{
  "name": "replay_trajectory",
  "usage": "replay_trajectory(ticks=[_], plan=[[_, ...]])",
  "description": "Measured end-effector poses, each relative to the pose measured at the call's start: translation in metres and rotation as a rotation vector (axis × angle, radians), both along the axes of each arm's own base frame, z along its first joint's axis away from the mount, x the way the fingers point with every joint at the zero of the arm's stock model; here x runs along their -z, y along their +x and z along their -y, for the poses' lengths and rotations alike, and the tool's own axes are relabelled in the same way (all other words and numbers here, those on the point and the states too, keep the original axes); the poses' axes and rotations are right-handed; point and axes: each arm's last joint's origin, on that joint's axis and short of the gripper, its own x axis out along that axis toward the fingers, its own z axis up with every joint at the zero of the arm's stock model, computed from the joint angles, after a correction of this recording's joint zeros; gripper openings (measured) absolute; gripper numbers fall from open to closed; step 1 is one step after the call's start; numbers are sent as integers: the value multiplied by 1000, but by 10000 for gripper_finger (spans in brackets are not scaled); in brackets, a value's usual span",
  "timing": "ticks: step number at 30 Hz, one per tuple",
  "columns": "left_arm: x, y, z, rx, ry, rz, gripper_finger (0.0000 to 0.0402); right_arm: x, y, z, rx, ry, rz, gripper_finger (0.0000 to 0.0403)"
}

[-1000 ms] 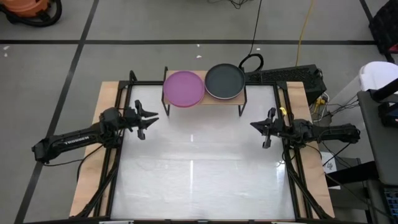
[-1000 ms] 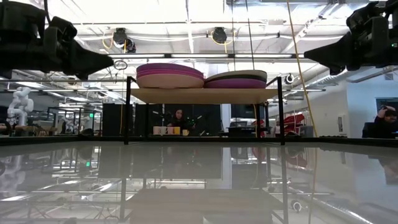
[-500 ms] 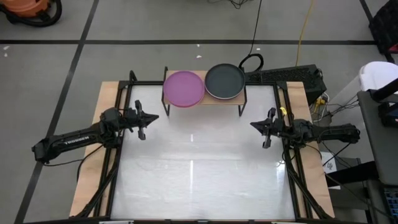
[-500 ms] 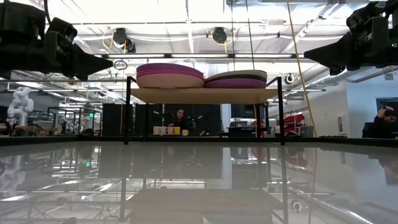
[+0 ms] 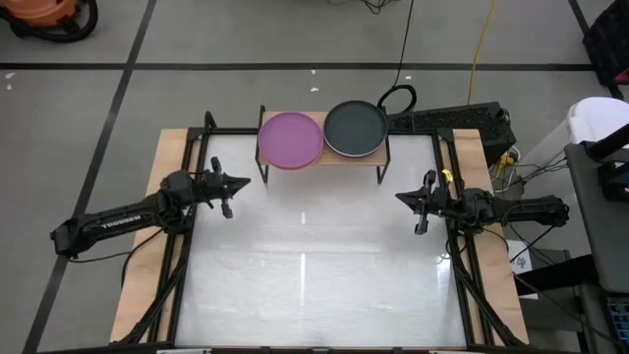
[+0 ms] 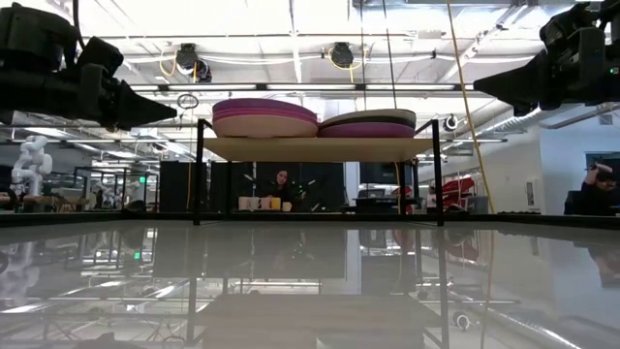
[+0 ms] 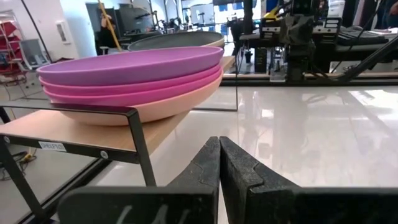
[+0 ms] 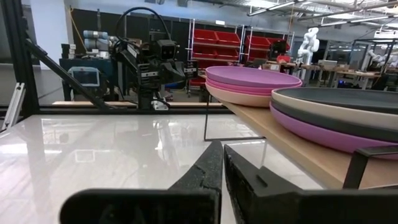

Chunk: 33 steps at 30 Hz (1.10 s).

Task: Place and stack plates onto a shelf
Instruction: Return to Home Position

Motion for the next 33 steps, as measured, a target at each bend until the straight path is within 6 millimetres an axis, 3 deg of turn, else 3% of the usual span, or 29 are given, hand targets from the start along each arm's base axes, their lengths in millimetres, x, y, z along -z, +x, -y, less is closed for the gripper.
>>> replay_trajectory(ticks=[16, 33], plan=[[-9, 0, -1, -21, -14, 103, 4, 0, 0, 0, 1, -5, -1, 0], [-9, 0, -1, -20, -7, 97, 4, 0, 0, 0, 0, -5, -1, 0]])
